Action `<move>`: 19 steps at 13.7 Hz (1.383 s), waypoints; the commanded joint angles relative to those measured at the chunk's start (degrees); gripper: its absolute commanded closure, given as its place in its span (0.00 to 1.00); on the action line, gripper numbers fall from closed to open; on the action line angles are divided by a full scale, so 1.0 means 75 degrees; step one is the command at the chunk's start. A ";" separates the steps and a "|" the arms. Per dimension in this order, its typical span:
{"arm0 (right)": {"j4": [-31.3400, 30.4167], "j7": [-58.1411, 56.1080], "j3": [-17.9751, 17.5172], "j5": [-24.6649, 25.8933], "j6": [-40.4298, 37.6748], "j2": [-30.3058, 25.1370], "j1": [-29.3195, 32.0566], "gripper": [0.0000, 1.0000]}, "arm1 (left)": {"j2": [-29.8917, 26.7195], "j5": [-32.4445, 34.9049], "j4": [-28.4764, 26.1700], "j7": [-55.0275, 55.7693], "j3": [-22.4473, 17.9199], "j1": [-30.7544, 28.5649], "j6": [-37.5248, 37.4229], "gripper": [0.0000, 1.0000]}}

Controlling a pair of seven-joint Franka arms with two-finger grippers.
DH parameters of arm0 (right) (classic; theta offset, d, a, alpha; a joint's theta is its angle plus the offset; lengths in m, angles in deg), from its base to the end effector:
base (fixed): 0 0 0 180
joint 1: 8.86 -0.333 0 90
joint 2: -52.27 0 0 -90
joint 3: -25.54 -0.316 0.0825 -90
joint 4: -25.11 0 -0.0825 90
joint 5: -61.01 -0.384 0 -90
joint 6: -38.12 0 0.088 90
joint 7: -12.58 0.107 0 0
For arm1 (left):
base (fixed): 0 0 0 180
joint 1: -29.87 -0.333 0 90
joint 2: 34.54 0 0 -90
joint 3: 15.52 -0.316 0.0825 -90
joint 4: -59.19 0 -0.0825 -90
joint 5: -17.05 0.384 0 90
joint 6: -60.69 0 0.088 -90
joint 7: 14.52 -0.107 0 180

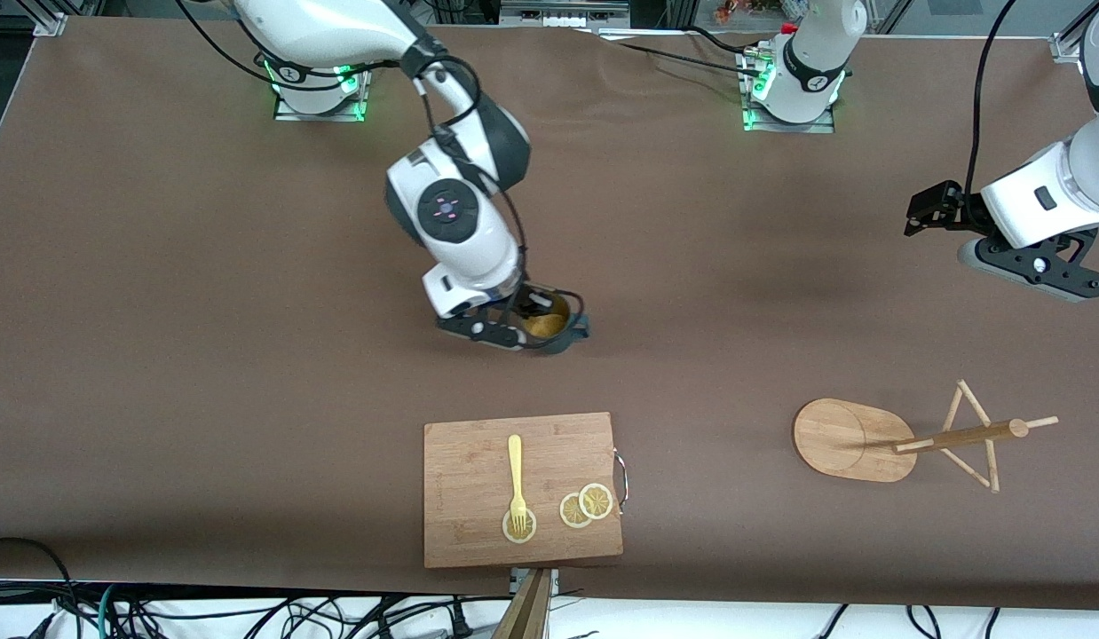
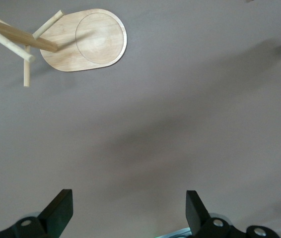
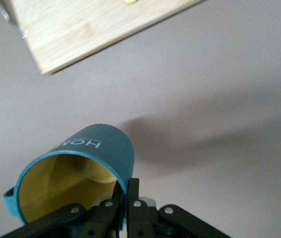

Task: Pass cup and hang on rack
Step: 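Carry the teal mug with the right gripper toward the table middle, then set the mug down and open the right gripper while the left gripper approaches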

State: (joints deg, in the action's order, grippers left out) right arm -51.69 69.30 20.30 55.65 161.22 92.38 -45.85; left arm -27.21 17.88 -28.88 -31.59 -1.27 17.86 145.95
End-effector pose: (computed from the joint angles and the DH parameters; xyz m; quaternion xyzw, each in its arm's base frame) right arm 0.5599 0.4924 0.3264 -0.9830 0.1609 0.0169 0.0868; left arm 0.5790 -0.0126 0.5632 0.9820 -0.1675 -0.0846 0.0196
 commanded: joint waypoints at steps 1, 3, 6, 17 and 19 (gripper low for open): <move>0.0970 0.0756 0.0077 -0.0093 -0.0148 0.0616 -0.0610 1.00 | 0.0030 -0.0134 0.0106 -0.0733 0.0033 -0.0483 -0.0177 0.00; 0.1110 0.0793 0.0077 -0.0093 0.0038 0.0768 -0.0892 1.00 | 0.0030 -0.0297 0.0094 -0.1342 0.0033 -0.0822 -0.0201 0.00; 0.1543 0.1375 0.0088 -0.0082 0.0333 0.1225 -0.1431 1.00 | 0.0111 -0.0521 0.0012 -0.2840 0.0033 -0.1374 -0.0469 0.00; 0.1580 0.2058 0.0088 -0.0082 0.0813 0.1671 -0.2065 1.00 | 0.1306 -0.1609 0.0012 -0.6556 0.0033 -0.3224 -0.0670 0.00; 0.1580 0.2059 0.0088 -0.0082 0.0848 0.1765 -0.2077 1.00 | 0.1622 -0.1798 0.0012 -0.7144 0.0033 -0.3506 -0.0647 0.00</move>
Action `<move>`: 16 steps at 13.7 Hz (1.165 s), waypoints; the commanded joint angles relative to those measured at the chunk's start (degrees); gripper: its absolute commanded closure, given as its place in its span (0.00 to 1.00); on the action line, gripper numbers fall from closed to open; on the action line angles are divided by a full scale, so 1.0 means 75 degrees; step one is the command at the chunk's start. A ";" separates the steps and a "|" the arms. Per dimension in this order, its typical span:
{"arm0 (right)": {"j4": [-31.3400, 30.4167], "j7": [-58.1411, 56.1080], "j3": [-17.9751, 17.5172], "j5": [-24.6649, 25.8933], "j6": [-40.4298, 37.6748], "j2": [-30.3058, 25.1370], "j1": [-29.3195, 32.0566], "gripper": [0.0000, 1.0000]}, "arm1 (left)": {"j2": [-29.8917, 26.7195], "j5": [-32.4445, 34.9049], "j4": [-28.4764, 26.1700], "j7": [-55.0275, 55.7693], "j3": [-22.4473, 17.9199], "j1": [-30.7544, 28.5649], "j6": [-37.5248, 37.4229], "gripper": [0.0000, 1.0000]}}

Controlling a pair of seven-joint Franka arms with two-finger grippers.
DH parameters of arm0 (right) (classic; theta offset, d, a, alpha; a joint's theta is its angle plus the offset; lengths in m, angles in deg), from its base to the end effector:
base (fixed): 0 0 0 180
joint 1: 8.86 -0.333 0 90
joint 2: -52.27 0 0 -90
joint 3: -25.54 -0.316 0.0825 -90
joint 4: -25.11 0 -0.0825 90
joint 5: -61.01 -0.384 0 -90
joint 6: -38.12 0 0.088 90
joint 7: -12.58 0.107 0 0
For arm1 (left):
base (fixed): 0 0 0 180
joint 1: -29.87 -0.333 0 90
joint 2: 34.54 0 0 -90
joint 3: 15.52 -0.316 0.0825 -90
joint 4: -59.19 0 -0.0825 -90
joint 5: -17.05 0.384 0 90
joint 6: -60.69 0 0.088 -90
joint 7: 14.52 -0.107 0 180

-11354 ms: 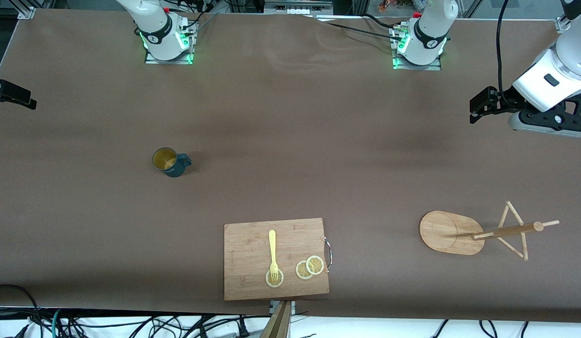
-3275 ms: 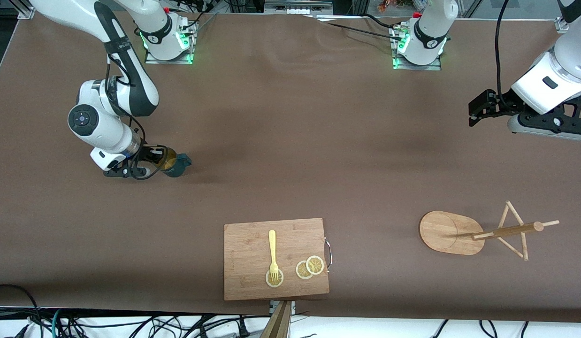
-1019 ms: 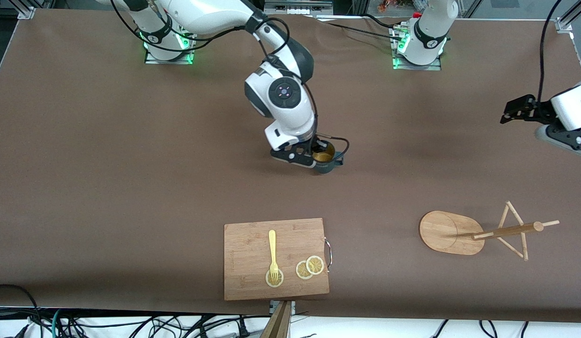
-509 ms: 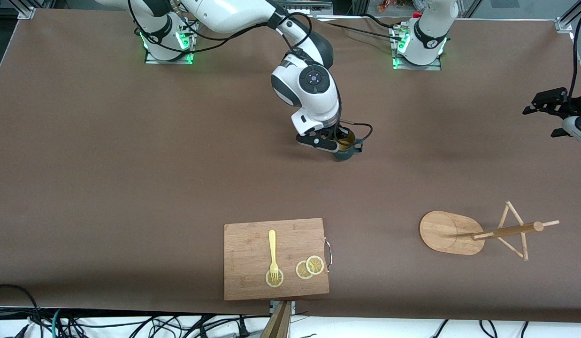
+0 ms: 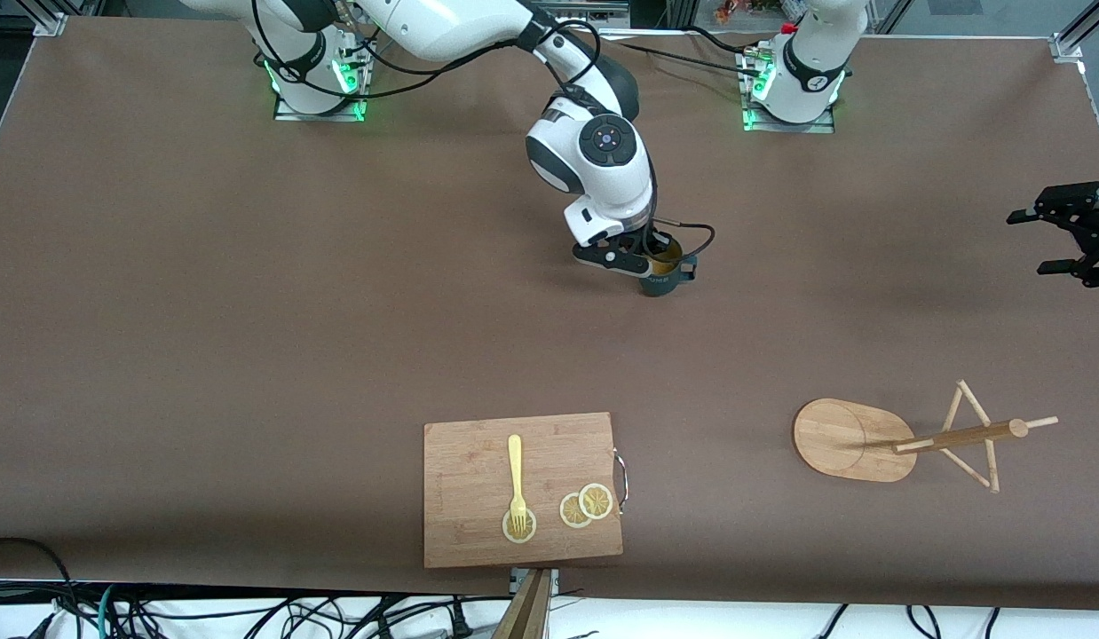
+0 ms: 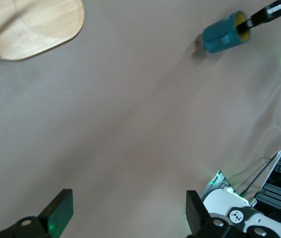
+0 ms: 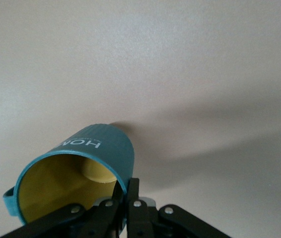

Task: Pass cup and hang on rack
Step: 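Set the mug down and open the right gripper while the left gripper approaches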

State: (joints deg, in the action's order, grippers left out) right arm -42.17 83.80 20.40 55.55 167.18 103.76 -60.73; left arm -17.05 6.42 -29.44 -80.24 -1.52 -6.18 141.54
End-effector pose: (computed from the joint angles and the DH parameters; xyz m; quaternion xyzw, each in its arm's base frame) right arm 0.4410 0.6445 0.2651 -0.9787 0.1688 0.0259 0.1135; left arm 0.5577 0.2187 0.4563 0.9000 -0.3577 -0.0641 0.2406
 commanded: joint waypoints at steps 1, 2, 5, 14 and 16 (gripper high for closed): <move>0.0310 0.0124 0.0076 -0.0070 0.0053 0.0272 -0.0104 1.00 | 0.0432 -0.0316 0.0099 -0.0903 0.0067 -0.0430 -0.0034 0.00; 0.0310 0.0124 0.0076 -0.0070 0.0053 0.0319 -0.0104 0.99 | 0.0572 -0.0478 0.0099 -0.1196 0.0067 -0.0547 -0.0022 0.00; 0.0310 0.0113 0.0087 -0.0046 -0.0040 0.0250 -0.0092 0.00 | 0.0889 -0.0539 0.0111 -0.1782 0.0067 -0.0875 0.0001 0.00; 0.0896 -0.1289 0.0087 -0.0093 -0.2194 -0.0746 0.0995 0.00 | 0.2073 -0.1394 -0.0017 -0.4897 0.0067 -0.1591 -0.0034 0.00; 0.0896 -0.2203 0.0157 -0.0081 -0.2617 -0.1015 0.1347 0.00 | 0.2062 -0.1733 -0.0508 -0.5614 0.0067 -0.1824 -0.0034 0.00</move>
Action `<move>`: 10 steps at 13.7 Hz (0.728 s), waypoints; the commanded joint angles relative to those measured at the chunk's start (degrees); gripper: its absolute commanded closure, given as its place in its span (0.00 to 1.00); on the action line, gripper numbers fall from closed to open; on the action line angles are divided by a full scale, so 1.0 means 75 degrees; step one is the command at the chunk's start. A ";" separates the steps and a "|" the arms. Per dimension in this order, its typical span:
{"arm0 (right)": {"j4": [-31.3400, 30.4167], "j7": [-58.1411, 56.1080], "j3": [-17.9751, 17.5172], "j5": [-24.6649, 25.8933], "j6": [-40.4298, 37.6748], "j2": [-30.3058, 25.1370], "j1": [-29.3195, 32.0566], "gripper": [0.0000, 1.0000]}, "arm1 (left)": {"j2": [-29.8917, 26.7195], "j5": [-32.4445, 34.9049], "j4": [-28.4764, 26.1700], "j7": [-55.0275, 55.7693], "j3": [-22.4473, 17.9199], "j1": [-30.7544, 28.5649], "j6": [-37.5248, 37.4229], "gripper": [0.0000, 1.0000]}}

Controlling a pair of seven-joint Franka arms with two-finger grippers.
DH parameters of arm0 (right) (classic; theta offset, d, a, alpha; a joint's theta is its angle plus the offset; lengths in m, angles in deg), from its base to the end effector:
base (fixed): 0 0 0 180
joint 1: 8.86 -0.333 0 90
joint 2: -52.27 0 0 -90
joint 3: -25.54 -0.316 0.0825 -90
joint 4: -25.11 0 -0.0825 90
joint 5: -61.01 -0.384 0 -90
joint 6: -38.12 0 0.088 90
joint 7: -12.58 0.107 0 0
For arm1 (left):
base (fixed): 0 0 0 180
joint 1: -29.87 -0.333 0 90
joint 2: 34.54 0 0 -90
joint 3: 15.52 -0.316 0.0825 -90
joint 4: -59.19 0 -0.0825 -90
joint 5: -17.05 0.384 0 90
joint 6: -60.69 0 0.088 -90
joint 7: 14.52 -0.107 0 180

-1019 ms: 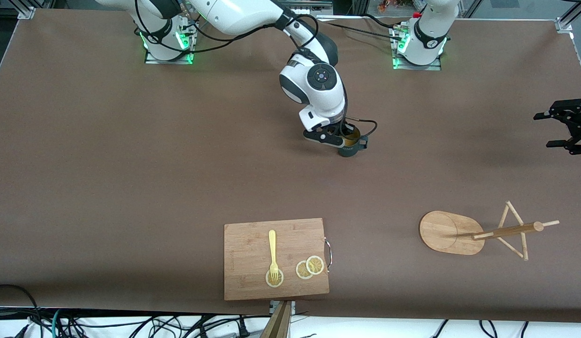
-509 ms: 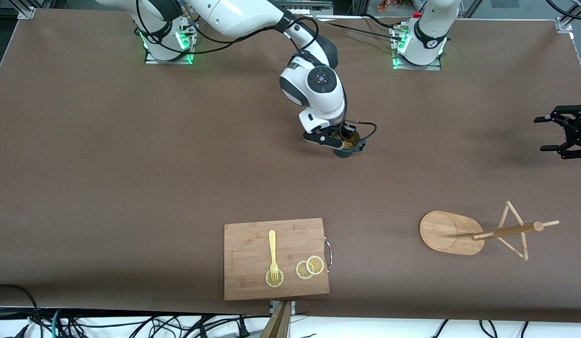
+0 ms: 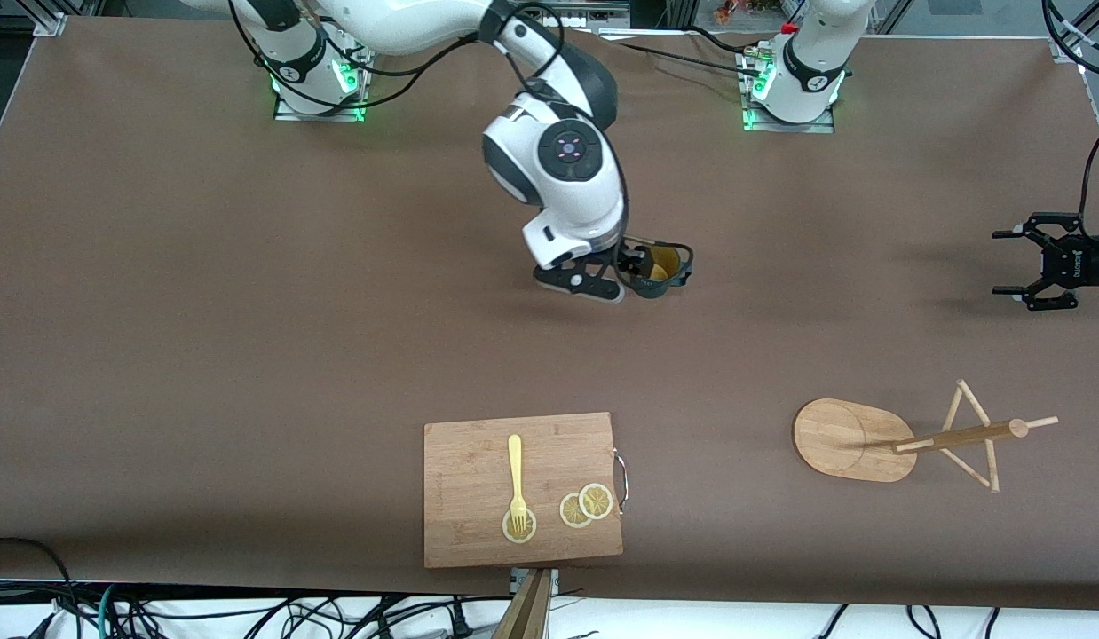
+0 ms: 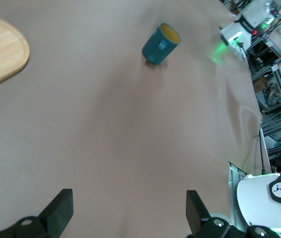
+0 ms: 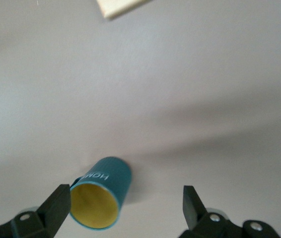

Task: Pass cup and hang on rack
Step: 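Set the mug down and open the right gripper while the left gripper approaches, then withdraw the right gripper while the left gripper reaches the mug handle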

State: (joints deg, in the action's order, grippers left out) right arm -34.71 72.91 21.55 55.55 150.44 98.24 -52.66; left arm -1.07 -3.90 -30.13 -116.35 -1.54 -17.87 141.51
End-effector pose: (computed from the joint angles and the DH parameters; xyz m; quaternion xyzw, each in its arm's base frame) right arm 0.5304 0.5666 0.3734 -0.9866 0.1361 0.0222 0.0875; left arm 0.5213 0.3192 0.2952 0.7680 -0.4818 0.0983 0.4103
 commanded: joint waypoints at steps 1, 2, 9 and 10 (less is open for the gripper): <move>-0.0098 -0.1207 0.0016 -0.0046 -0.0595 -0.0304 0.0447 0.00 | -0.0080 -0.0428 -0.0697 -0.1115 0.0069 -0.0302 -0.0019 0.00; -0.0098 -0.1769 0.0039 -0.0023 -0.0841 -0.0327 0.0658 0.00 | -0.0091 -0.0603 -0.0955 -0.1420 0.0081 -0.0338 -0.0018 0.00; -0.0098 -0.4969 0.0086 0.0467 -0.2424 -0.1276 0.2322 0.00 | -0.0115 -0.1753 -0.2725 -0.2639 0.0570 -0.0256 0.0495 0.00; -0.0098 -0.5426 0.0121 0.0597 -0.2553 -0.1381 0.2533 0.00 | -0.0115 -0.1777 -0.2890 -0.2932 0.0828 -0.0256 0.0683 0.00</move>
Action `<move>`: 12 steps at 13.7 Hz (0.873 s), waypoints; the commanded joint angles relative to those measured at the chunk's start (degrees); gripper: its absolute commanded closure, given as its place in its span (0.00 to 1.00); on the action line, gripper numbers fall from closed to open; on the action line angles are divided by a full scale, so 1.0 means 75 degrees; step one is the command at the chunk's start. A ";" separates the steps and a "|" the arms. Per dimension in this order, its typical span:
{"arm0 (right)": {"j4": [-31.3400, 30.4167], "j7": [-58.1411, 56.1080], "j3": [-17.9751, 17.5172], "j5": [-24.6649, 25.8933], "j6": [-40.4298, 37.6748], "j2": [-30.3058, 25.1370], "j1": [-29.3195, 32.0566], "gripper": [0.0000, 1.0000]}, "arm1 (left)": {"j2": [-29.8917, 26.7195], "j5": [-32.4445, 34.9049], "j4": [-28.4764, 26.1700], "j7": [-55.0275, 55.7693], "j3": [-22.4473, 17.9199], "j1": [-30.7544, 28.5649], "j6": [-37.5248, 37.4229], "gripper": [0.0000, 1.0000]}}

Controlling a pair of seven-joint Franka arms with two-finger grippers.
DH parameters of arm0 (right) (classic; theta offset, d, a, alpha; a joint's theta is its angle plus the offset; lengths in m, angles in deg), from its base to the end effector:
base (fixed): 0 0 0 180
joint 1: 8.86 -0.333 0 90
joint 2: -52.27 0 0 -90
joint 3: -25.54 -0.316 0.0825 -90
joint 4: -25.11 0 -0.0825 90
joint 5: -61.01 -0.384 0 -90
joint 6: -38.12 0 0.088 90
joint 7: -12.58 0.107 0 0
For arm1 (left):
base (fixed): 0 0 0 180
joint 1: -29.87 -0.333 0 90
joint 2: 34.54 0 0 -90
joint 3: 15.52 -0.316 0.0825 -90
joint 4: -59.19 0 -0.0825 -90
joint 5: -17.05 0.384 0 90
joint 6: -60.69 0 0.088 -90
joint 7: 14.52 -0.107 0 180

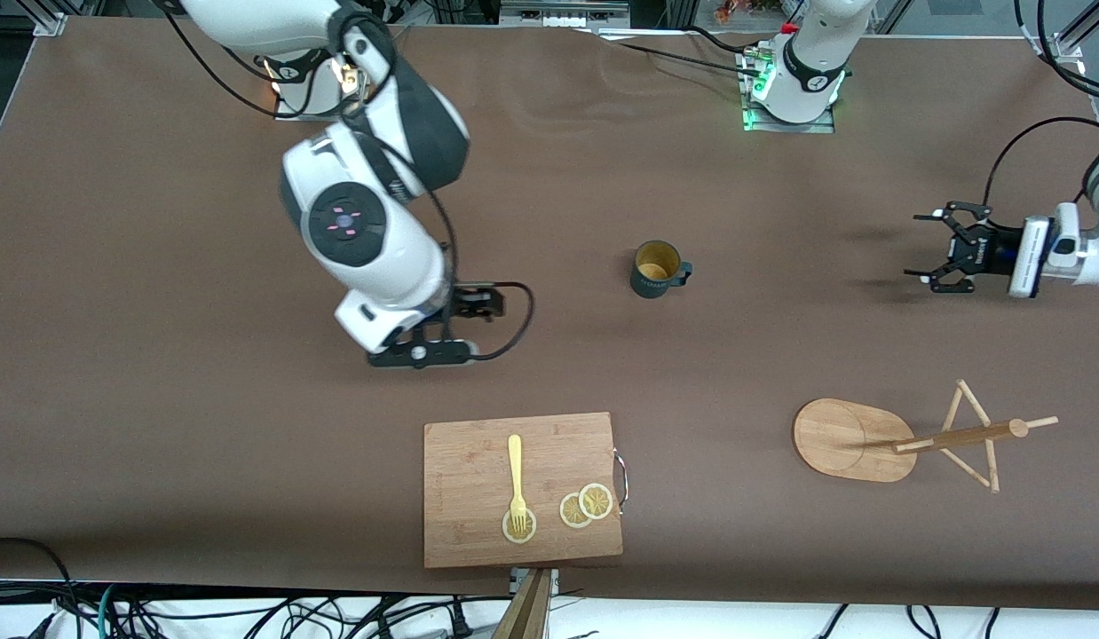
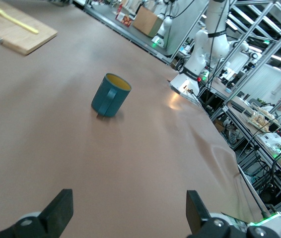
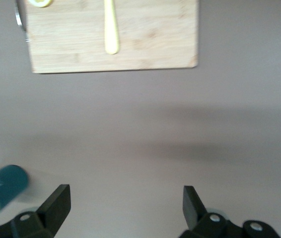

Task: Pass cup and hang on rack
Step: 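Withdraw the right gripper while the left gripper reaches the mug handle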

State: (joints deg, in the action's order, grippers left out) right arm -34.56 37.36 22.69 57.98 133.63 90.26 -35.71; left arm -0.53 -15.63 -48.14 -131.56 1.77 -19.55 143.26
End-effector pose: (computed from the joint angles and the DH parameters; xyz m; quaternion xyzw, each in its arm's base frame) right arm 0.6415 0.3587 0.4523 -0.9984 -0.0349 0.0353 0.0287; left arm 0.4764 0.2282 0.2049 0.6574 -0.4881 0.2080 0.5351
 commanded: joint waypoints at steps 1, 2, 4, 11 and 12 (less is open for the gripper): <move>-0.0119 -0.1109 0.0016 0.0287 -0.0441 -0.0342 0.0507 0.00 | -0.0187 -0.0386 -0.0698 -0.1162 0.0529 -0.0031 0.0613 0.00; -0.0119 -0.1508 0.0097 0.0287 -0.0616 -0.0412 0.0730 0.00 | -0.0187 -0.0608 -0.0944 -0.1443 0.0611 -0.0031 0.0859 0.00; -0.0119 -0.2177 0.0401 0.0287 -0.1061 -0.0599 0.1001 0.00 | -0.0187 -0.1158 -0.1588 -0.2064 0.0845 -0.0031 0.1526 0.00; -0.0305 -0.4802 0.1587 0.0299 -0.1801 -0.1173 0.1866 0.00 | -0.0094 -0.2378 -0.2482 -0.3261 0.1878 0.0423 0.3145 0.00; -0.0561 -0.4851 0.1586 0.0287 -0.1860 -0.1499 0.2066 0.00 | -0.0035 -0.2612 -0.2482 -0.3413 0.1878 0.0751 0.3274 0.00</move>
State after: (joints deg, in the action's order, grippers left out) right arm -34.77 3.76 35.26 59.74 120.72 83.75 -23.04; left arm -0.39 -31.33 -65.08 -150.11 15.74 -17.55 164.56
